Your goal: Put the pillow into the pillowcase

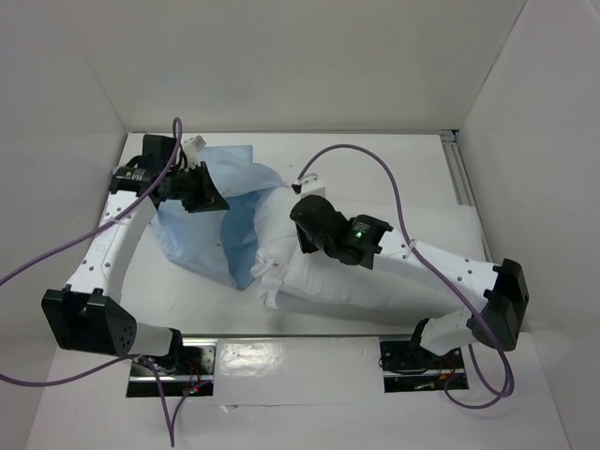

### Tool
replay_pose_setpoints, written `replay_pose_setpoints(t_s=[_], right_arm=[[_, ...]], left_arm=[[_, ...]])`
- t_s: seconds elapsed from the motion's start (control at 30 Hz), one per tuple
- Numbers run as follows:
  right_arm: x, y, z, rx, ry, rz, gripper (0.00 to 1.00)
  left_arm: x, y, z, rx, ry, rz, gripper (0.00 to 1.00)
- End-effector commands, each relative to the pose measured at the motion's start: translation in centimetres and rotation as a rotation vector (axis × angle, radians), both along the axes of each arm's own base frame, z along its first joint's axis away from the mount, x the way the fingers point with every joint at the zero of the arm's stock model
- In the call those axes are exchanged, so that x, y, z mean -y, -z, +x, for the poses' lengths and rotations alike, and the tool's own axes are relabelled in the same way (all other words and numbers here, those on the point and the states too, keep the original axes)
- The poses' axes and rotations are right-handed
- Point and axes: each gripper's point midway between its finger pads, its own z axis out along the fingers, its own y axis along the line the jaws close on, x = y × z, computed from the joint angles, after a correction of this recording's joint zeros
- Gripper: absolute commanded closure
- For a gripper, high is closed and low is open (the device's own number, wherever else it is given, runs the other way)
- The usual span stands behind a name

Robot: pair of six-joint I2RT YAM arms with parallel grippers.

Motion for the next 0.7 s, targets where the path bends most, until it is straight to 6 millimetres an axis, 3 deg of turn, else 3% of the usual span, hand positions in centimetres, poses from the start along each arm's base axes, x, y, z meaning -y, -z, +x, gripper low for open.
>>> replay_pose_setpoints(t_s=[0.0,0.13,0.27,0.3,0.37,0.47,0.67], right_arm=[[-1.5,-6.5,3.3,0.168,0.136,0.172,1.00],[-2.3,-7.8,4.9,0.214,0.203,0.221,1.00],[-2.8,-7.6,6.7,0.251,0.270,0.186,1.00],[-3.1,-6.1,7.2,0.242,0.280,0.140,1.00],[-3.1,-5.8,8.0,0.251,0.330,0.118,1.00],[-3.9,-2.7,8.7,0.228,0.338,0.059,1.00],[-4.0,2.7,9.4,0.193,0.408,-0.025,1.00]], left_arm=[[1.0,-0.8,-1.8,0.019,0.081,-0.013,1.00],[1.7,-0.6,-2.9,0.014,0.117,-0.016,1.00],[1.9,-0.4,-3.4,0.009,0.134,-0.011,1.00],[2.0,-0.2,-3.7,-0.002,0.141,-0.020,1.00],[2.2,0.0,-4.2,-0.005,0.158,-0.015,1.00],[2.4,0.4,-5.1,-0.019,0.170,-0.031,1.00],[2.4,-0.6,-6.0,-0.002,0.176,-0.040,1.00]])
